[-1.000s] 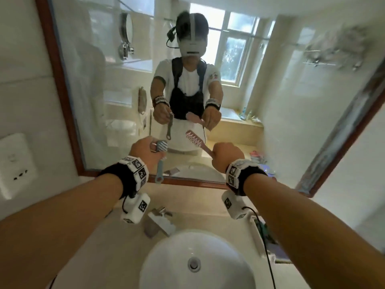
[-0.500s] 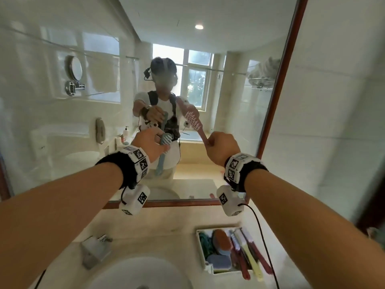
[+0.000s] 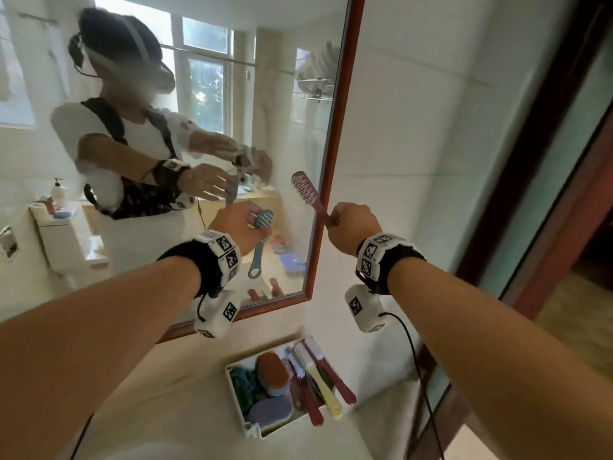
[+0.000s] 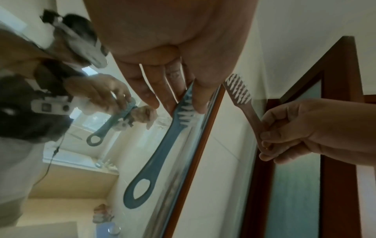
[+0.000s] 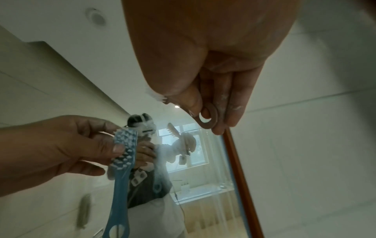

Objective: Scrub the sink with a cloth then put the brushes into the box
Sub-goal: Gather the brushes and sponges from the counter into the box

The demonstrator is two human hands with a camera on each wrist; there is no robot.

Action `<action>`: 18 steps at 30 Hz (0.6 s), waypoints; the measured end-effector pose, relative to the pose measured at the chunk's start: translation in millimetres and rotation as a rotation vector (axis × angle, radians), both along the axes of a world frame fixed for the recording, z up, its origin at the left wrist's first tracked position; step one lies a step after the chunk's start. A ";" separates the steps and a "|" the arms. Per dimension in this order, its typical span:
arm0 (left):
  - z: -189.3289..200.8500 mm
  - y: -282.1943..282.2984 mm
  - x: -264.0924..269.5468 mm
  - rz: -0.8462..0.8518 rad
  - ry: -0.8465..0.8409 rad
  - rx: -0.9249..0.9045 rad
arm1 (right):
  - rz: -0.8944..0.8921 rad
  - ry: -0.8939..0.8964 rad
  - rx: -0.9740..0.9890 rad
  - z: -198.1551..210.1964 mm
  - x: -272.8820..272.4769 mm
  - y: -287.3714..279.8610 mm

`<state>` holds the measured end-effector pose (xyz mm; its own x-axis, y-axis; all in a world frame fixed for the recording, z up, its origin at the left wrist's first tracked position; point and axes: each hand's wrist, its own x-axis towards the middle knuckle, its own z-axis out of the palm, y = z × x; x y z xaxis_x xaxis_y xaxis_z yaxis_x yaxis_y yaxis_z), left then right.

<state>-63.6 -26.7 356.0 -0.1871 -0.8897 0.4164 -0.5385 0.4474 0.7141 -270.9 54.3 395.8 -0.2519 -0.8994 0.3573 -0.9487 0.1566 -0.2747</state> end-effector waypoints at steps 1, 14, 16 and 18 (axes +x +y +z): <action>-7.5 -5.5 -11.8 -0.015 -0.017 0.008 | -0.020 -0.004 0.027 -7.5 -11.2 -1.4; -164.0 -46.5 -99.0 0.060 -0.248 0.376 | 0.018 -0.157 0.352 -189.8 -102.3 -74.3; -192.3 -47.0 -109.8 0.111 -0.267 0.463 | 0.089 -0.150 0.404 -218.9 -110.3 -84.3; -217.2 -43.5 -121.3 0.163 -0.311 0.531 | 0.166 -0.136 0.494 -246.9 -116.7 -87.3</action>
